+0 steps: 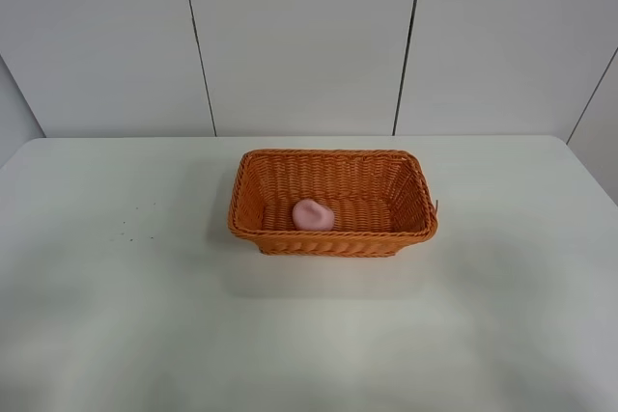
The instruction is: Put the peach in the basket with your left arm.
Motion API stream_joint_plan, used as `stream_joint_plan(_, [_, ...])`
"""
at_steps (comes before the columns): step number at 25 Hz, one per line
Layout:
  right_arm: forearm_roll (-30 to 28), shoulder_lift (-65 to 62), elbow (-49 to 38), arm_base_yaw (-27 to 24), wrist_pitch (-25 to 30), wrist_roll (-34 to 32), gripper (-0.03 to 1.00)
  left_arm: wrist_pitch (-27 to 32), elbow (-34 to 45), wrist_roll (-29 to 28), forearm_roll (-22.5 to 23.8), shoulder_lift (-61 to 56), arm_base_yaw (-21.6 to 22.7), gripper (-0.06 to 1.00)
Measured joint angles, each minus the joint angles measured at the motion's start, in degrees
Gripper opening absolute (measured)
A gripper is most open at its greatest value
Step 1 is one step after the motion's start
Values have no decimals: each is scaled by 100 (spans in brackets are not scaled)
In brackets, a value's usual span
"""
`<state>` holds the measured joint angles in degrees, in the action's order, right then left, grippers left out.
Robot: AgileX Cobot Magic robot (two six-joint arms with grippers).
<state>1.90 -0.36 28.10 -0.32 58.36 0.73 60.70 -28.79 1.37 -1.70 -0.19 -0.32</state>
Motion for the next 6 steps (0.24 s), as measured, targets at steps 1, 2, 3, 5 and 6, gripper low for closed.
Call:
stream_joint_plan(1, [0, 0, 0, 0, 0, 0, 69, 0, 0, 0, 0, 0, 0, 78])
stream_joint_plan(2, [0, 0, 0, 0, 0, 0, 69, 0, 0, 0, -7, 0, 0, 78])
stream_joint_plan(3, [0, 0, 0, 0, 0, 0, 69, 0, 0, 0, -7, 0, 0, 78])
stream_joint_plan(5, [0, 0, 0, 0, 0, 0, 69, -1, 0, 0, -7, 0, 0, 78])
stream_joint_plan(6, [0, 0, 0, 0, 0, 0, 69, -1, 0, 0, -7, 0, 0, 78])
